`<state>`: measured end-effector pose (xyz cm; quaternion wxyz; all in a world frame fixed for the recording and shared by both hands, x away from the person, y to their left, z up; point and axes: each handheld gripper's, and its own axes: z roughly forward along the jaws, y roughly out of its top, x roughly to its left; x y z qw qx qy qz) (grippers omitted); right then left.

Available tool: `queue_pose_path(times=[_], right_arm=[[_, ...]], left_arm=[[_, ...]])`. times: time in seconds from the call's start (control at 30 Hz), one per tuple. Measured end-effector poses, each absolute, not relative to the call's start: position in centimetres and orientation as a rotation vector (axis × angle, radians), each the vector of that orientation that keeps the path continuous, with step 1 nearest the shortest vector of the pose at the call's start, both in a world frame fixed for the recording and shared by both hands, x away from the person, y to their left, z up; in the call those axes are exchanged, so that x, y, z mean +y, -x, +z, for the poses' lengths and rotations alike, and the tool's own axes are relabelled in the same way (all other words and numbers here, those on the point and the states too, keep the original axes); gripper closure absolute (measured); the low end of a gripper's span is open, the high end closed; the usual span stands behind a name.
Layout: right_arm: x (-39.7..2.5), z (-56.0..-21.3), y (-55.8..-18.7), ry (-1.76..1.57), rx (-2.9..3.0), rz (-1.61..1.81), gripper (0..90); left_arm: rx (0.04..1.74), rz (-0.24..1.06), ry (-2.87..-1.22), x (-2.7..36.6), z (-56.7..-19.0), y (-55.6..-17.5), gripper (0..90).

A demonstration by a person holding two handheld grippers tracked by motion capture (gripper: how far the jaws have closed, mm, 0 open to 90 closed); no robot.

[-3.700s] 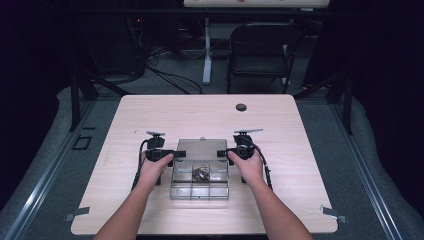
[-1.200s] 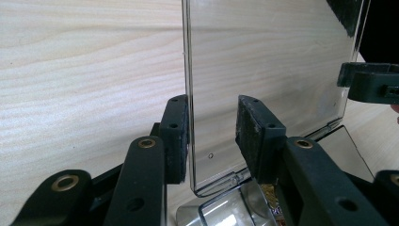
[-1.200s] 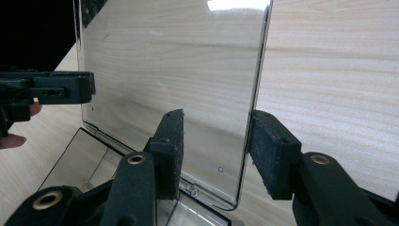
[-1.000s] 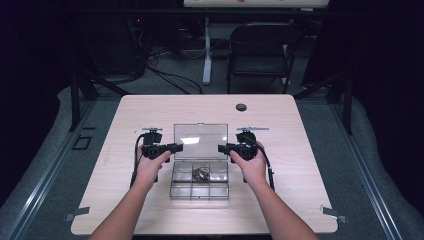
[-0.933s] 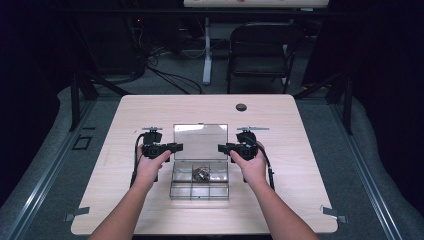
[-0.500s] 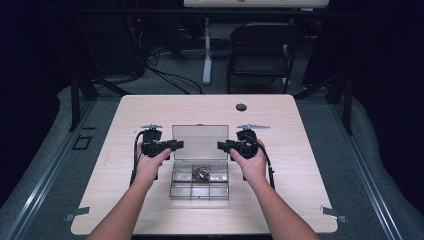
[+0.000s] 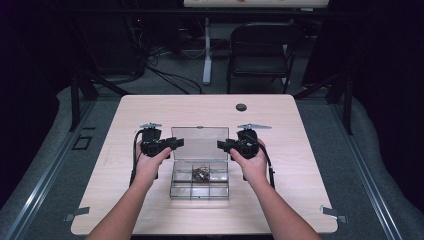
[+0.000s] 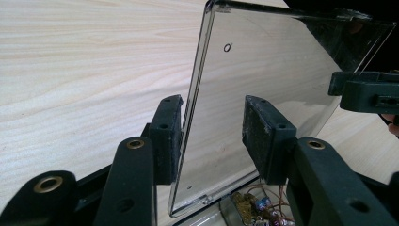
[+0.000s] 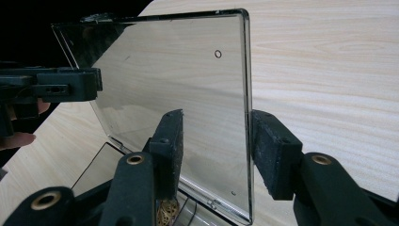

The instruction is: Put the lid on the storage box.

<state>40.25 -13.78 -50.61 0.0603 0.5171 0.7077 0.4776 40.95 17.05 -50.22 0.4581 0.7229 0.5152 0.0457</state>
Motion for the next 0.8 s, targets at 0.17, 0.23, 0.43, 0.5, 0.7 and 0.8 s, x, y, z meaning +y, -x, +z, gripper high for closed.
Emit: queue_pose_path(times=[0.17,0.23,0.43,0.5,0.7,0.8], right_arm=[[-13.6,-50.2,-40.2,-1.56,2.142,1.425,55.6],[-13.6,-50.0,-40.1,-1.551,2.148,1.409,55.7],[-13.4,-49.7,-39.8,-1.54,2.149,1.392,55.7],[-13.4,-49.5,-39.7,-1.537,2.151,1.392,55.7],[-13.3,-49.0,-39.4,-1.515,2.164,1.368,55.5],[-13.2,-48.7,-39.2,-1.507,2.169,1.361,55.4]], left_arm=[[1.266,0.12,-1.785,17.1,-50.1,-40.8,57.8],[1.261,0.125,-1.788,17.1,-50.0,-40.6,57.7],[1.249,0.132,-1.79,17.1,-49.8,-40.4,57.3],[1.243,0.131,-1.792,17.2,-49.7,-40.2,57.2],[1.228,0.143,-1.791,17.2,-49.4,-39.8,56.7],[1.217,0.148,-1.797,17.3,-49.2,-39.5,56.5]])
